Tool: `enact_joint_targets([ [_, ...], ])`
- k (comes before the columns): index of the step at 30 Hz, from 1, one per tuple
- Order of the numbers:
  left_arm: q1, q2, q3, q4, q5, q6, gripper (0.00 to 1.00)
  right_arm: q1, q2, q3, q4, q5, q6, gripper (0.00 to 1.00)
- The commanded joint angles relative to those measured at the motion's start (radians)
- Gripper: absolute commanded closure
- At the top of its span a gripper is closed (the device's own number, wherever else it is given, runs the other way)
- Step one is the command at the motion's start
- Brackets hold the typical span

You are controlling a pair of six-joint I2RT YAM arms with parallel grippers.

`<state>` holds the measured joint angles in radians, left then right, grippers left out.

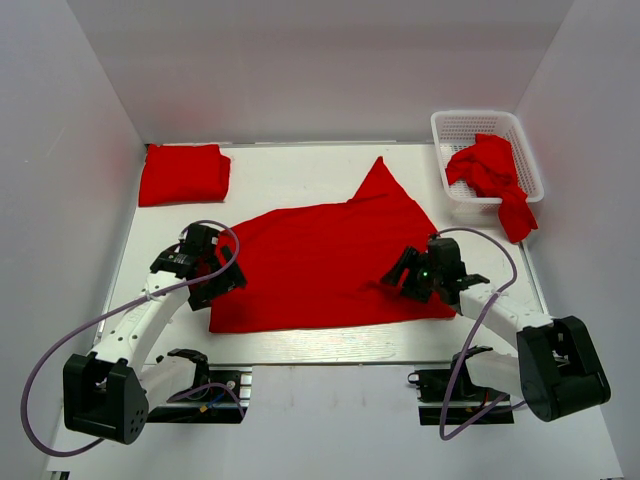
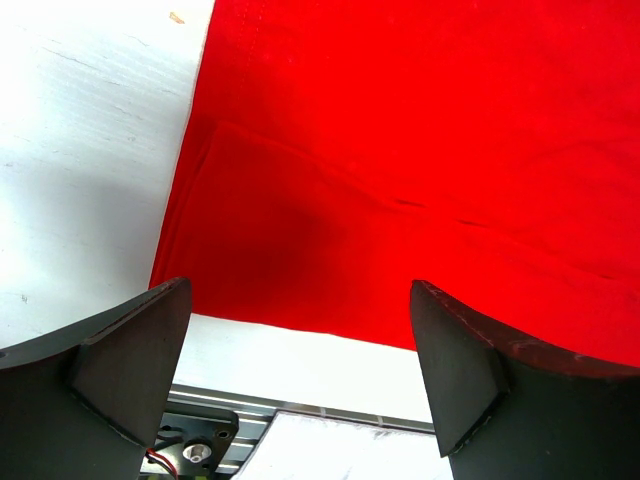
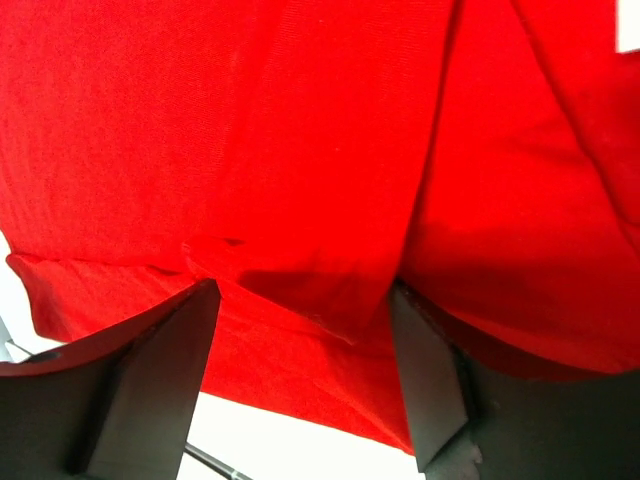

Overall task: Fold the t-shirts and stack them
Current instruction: Fold the flattened tshirt in 1/3 of the way

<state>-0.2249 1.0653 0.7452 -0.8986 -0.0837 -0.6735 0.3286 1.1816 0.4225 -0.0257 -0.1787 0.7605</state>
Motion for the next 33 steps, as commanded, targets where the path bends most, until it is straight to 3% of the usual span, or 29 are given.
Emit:
enact_joint_targets([
  [1,-0.001,-0.014,0.003,-0.006,-0.013,0.002,0.0,-0.002,-0.005,-0.019,-0.009,0.039,0.017,0.28],
  [6,-0.001,-0.014,0.003,-0.006,-0.004,0.002,0.0,-0.002,-0.036,-0.018,-0.057,0.077,0.017,0.42],
  [19,-0.001,-0.005,-0.006,0.003,0.006,0.002,0.0,-0.002,-0.02,-0.016,-0.069,0.085,0.017,0.99],
  [33,-0.001,-0.014,0.005,0.012,0.006,0.002,0.0,0.003,-0.065,0.025,-0.013,0.007,-0.102,1.0],
])
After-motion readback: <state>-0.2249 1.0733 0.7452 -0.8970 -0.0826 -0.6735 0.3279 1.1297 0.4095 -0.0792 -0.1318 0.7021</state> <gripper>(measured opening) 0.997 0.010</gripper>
